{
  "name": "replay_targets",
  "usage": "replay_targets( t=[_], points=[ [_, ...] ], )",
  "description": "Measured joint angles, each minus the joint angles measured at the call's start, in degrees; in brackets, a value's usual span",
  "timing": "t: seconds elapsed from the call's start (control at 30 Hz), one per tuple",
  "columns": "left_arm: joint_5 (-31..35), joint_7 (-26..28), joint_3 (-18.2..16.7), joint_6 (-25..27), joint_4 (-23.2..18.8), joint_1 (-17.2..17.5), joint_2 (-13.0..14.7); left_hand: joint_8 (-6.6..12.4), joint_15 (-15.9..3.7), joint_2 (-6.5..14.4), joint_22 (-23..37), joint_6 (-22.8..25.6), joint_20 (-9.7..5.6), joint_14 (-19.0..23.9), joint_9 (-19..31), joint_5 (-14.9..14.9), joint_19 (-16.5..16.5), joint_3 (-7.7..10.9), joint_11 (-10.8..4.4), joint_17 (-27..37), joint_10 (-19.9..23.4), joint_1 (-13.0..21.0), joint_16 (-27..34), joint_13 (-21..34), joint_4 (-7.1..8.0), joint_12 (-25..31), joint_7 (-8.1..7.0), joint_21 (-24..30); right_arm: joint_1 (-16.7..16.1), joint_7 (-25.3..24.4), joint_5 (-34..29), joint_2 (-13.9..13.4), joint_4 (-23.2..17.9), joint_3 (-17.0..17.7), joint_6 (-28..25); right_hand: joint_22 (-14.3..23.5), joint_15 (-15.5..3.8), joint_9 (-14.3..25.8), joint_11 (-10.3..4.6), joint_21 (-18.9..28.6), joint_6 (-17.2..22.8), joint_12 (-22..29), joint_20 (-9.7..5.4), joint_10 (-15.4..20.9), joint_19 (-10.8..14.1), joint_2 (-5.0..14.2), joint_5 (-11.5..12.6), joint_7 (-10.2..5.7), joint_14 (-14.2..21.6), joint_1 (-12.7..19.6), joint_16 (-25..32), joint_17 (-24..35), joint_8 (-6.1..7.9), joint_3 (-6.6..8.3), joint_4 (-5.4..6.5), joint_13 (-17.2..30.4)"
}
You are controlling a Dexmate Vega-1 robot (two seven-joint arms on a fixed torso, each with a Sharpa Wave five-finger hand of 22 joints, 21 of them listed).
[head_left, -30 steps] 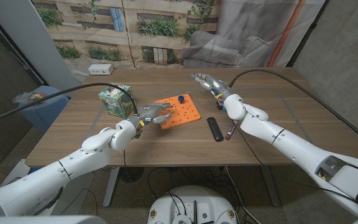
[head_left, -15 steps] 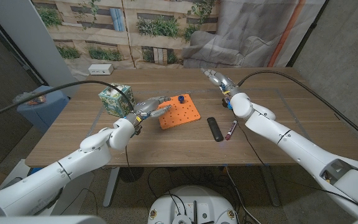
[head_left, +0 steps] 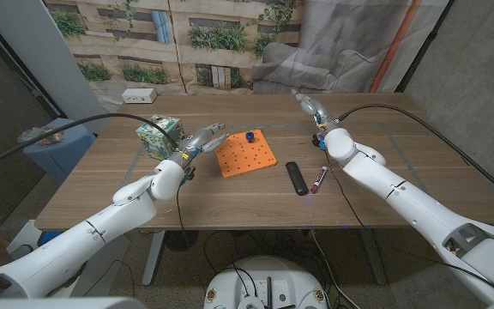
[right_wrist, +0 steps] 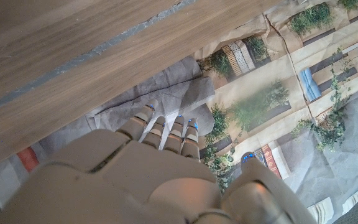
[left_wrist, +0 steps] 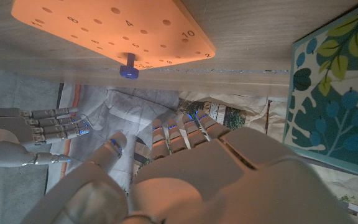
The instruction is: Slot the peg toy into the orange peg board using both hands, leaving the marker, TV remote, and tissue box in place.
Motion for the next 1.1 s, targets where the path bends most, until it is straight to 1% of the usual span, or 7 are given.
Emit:
replay_targets(
  t=[0.27,0.43,0.7,0.73,0.93,0.97,1.1],
  points=[
    [-5.5,3.1,-0.1,-6.4,7.3,-2.4,-3.7,0.00,0.00,0.5,0.0,0.0,0.31,0.0,0.0,0.0,0.3,0.00,0.19,0.0,-0.2,0.5,0.0,-0.2,-0.93,0.0,0.00,0.0,0.0,0.5,4.5,0.0,0.7,1.6,0.2,0.0,0.20,0.0,0.22,0.0,-1.0,0.0,-0.31,-0.7,-0.3,0.45,0.0,0.15,-0.2,0.5,0.0,0.2,-0.37,0.24,-0.24,0.0],
    [-8.0,4.8,-0.2,-9.2,11.2,-3.6,-5.9,0.00,0.00,0.6,0.0,0.0,0.31,0.0,0.0,0.0,0.3,0.02,0.18,0.0,-0.2,0.9,0.0,-0.2,-1.40,0.0,0.00,0.0,-0.1,1.8,8.0,0.0,2.1,2.7,2.8,0.0,0.20,0.0,0.49,-0.2,-1.1,0.0,-0.31,-0.9,-0.3,0.45,0.0,0.30,-0.2,0.5,0.0,0.2,-0.37,0.24,-0.24,0.0],
    [-11.5,7.3,-0.5,-13.1,16.4,-5.3,-9.8,0.00,0.00,0.8,0.0,0.3,0.00,0.0,0.0,0.0,0.6,-0.06,0.18,0.0,-0.2,1.4,0.0,-0.2,-2.14,0.0,0.31,0.0,-0.5,5.4,14.4,0.2,5.4,4.3,11.2,0.0,0.18,0.0,0.59,-0.4,-1.9,-0.2,0.04,-1.5,-0.8,0.45,0.0,0.59,-0.2,0.5,0.0,0.2,-0.37,0.24,-0.24,0.0],
    [-13.2,8.3,-0.6,-14.8,16.9,-5.5,-10.2,0.00,0.00,0.8,0.0,0.3,0.00,0.0,0.0,0.0,0.6,0.02,0.18,0.0,-0.2,1.4,0.0,-0.2,-2.23,0.0,0.31,0.0,-0.6,5.7,15.2,0.6,7.6,5.1,12.3,0.0,-0.04,0.0,0.49,-0.4,-2.1,-0.2,-0.20,-1.6,-1.0,0.45,0.0,0.39,-0.4,0.5,0.0,0.2,-0.37,0.24,-0.24,0.0],
    [-13.7,8.5,-0.9,-15.3,20.4,-6.5,-13.2,-0.33,0.00,0.8,0.0,0.3,0.00,0.0,0.0,-0.2,0.6,-0.36,0.27,0.0,-0.3,1.7,0.0,-0.2,-3.06,-0.1,0.32,0.0,-0.6,9.5,20.2,0.7,8.3,5.4,18.8,0.0,0.10,0.0,0.70,-0.4,-3.0,-0.5,-0.02,-2.2,-1.2,0.45,0.0,0.70,-0.7,0.5,-0.3,0.2,-0.71,0.41,-0.41,0.0],
    [-17.8,9.4,-1.0,-18.3,20.7,-6.5,-13.4,-0.33,0.00,0.8,0.0,0.2,0.00,0.0,0.0,-0.2,0.6,-0.45,0.41,0.0,-0.4,1.7,0.0,-0.2,-3.16,-0.2,0.41,0.0,-0.7,10.2,21.0,1.9,13.1,6.9,19.9,0.0,0.09,0.0,0.91,-0.4,-3.0,-0.5,-0.22,-2.4,-1.4,0.45,0.0,0.70,-0.7,0.5,-0.3,0.2,-0.71,0.41,-0.41,0.0],
    [-19.1,9.4,-1.4,-19.0,23.0,-7.0,-15.4,-0.78,-0.09,0.8,0.0,-0.9,0.00,-0.8,0.0,-0.2,0.6,-0.88,0.52,0.1,-1.1,1.7,0.0,-0.2,-3.58,-0.2,0.63,0.0,-0.7,12.5,23.9,2.3,14.3,7.2,23.1,0.0,-0.21,0.0,0.81,-0.8,-3.5,-0.5,-0.10,-2.7,-1.8,0.45,0.0,0.80,-1.0,0.5,-0.3,0.2,-1.00,0.40,-0.40,0.0]
  ],
)
